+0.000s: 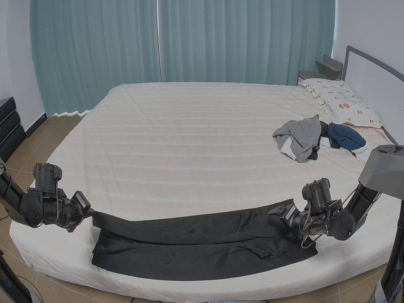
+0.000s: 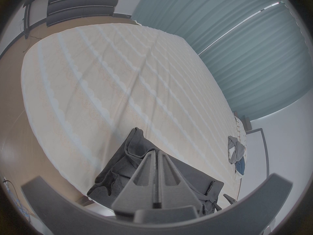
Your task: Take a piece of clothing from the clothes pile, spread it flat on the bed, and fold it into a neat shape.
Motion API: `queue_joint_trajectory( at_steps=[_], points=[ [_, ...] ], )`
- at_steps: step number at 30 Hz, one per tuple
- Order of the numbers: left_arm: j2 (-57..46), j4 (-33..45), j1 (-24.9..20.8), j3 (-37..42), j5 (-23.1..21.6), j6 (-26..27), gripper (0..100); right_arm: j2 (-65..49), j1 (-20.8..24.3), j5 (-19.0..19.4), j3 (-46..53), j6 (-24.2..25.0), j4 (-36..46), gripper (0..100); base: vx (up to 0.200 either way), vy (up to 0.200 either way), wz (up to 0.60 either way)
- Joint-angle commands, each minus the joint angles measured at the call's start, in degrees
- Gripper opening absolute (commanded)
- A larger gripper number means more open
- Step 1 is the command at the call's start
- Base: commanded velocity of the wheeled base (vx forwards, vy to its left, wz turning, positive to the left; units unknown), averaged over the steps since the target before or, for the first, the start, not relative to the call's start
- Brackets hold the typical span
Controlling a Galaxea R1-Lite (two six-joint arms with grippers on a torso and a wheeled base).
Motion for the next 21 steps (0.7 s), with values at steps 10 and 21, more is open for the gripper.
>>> queue_joint_trajectory(
  at_steps=[10, 21],
  points=[
    [0.0, -0.1, 0.0, -0.2, 0.4, 0.0, 0, 0.5, -0.2, -1.9, -1.3, -0.1, 0.1, 0, 0.000, 0.000, 0.00],
    [0.6, 0.0, -0.1, -4.1, 0.7, 0.3, 0, -0.8, -2.7, -2.1, -9.3, -0.9, 6.0, 0, 0.000, 0.000, 0.00]
  ],
)
